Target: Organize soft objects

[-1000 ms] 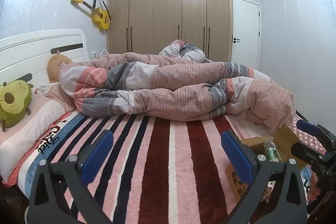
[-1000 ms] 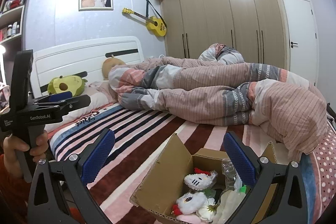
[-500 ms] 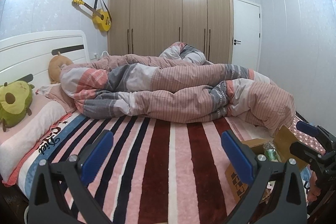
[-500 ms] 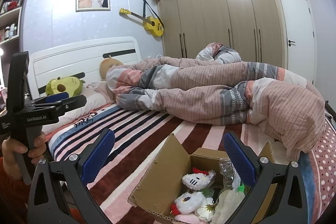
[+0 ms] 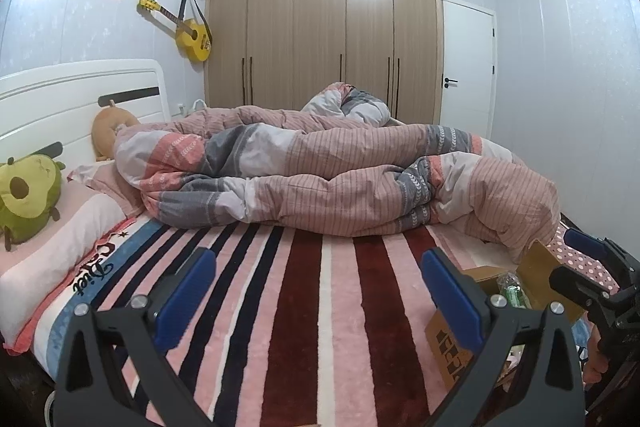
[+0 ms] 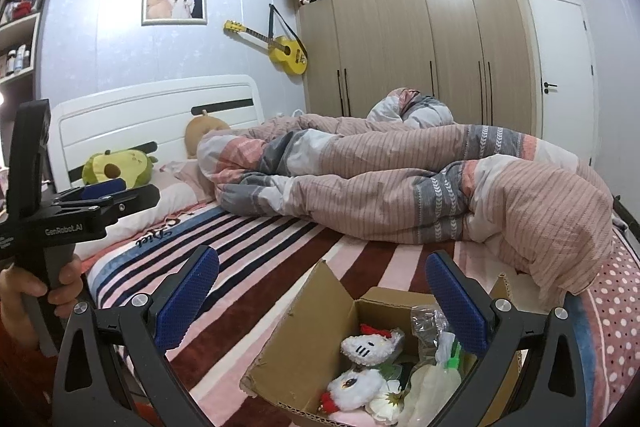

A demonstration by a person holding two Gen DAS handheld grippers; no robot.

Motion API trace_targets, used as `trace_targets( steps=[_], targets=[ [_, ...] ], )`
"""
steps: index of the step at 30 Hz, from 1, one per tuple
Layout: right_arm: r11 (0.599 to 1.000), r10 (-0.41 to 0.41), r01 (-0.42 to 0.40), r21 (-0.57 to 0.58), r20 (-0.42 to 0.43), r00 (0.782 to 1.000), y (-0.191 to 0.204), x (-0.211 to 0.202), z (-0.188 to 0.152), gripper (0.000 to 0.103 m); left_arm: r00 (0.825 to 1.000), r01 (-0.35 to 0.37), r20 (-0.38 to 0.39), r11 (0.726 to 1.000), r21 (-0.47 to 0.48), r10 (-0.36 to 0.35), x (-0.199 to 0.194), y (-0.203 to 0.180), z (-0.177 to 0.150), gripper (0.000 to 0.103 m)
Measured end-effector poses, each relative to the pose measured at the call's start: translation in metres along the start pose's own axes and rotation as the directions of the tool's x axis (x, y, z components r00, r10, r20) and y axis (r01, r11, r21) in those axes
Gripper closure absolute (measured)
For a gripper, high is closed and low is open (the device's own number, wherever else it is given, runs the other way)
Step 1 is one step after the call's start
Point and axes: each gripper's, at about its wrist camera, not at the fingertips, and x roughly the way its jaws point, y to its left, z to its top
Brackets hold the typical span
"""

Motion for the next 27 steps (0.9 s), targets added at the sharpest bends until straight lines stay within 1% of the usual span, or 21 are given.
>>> trace_targets(
  steps=[6,16,27],
  targets=[
    [1.0,-0.003,0.003,0.001,-0.005,1.0,0.0017,0.0008,-0.0001,0.0,1.0,0.001,-0.001,1.0,-0.003,-0.001,-0.0025,-0.0019,-0.0002,0.001],
    [1.0,-0.031,0.031,-0.003,-0.013,0.999,0.0043,0.0042,-0.0019,0.0,1.0,-0.002,0.001,1.0,-0.005,0.002,-0.0029,-0.0031,-0.0007,0.001],
    [0.999,-0.04,0.04,-0.004,-0.008,0.999,0.0036,0.0026,-0.0014,0.0,1.0,-0.002,0.001,1.0,-0.004,0.002,-0.0032,-0.0053,-0.0008,0.001]
  ],
)
